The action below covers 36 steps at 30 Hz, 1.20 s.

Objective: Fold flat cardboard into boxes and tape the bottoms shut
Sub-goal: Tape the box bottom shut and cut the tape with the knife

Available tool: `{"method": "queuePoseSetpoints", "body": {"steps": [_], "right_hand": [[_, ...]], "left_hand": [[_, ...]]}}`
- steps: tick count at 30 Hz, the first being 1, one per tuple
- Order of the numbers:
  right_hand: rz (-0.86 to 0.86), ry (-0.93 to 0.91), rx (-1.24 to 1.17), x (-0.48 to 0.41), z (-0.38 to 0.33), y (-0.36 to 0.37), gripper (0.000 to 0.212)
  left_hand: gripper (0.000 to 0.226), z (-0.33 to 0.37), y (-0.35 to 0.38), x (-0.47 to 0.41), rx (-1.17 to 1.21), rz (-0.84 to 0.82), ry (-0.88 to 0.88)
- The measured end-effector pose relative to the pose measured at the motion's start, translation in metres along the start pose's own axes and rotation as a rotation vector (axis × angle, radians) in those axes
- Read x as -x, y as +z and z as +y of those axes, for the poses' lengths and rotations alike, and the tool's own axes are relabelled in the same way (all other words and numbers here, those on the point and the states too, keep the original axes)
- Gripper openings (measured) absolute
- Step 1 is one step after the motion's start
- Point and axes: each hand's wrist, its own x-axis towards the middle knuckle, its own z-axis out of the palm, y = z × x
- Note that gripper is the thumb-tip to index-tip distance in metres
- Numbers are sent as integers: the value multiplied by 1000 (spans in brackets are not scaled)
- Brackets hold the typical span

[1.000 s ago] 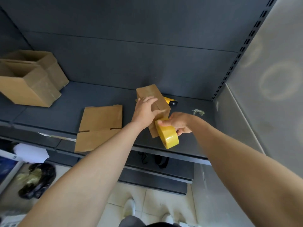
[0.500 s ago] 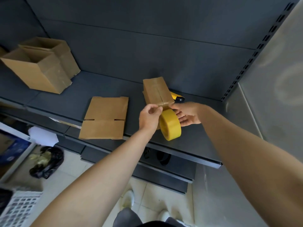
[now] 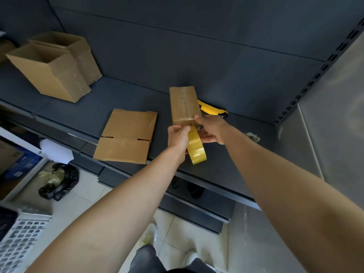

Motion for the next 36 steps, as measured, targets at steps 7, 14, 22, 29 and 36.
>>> {"method": "queuePoseSetpoints", "body": {"steps": [7,14,22,29,36], "right_hand": [[384,-214,699,-51,-11,-24,31],[324,-258,1025,-104,9,-32,50],[359,-150,1076,-107,15,-27,54],[407,-227,563,-66,29,-45,25],[120,-564,352,-27,-10,-3,22]], "left_hand": [[24,9,-6,-15,-94,140,64],[19,8,-17,-28,-120,164,87],[14,6,-17,-34,-104,205,90],[12,11,-21,-33,-92,165,3],[43,27,-24,-23,-107,87,-153]]}}
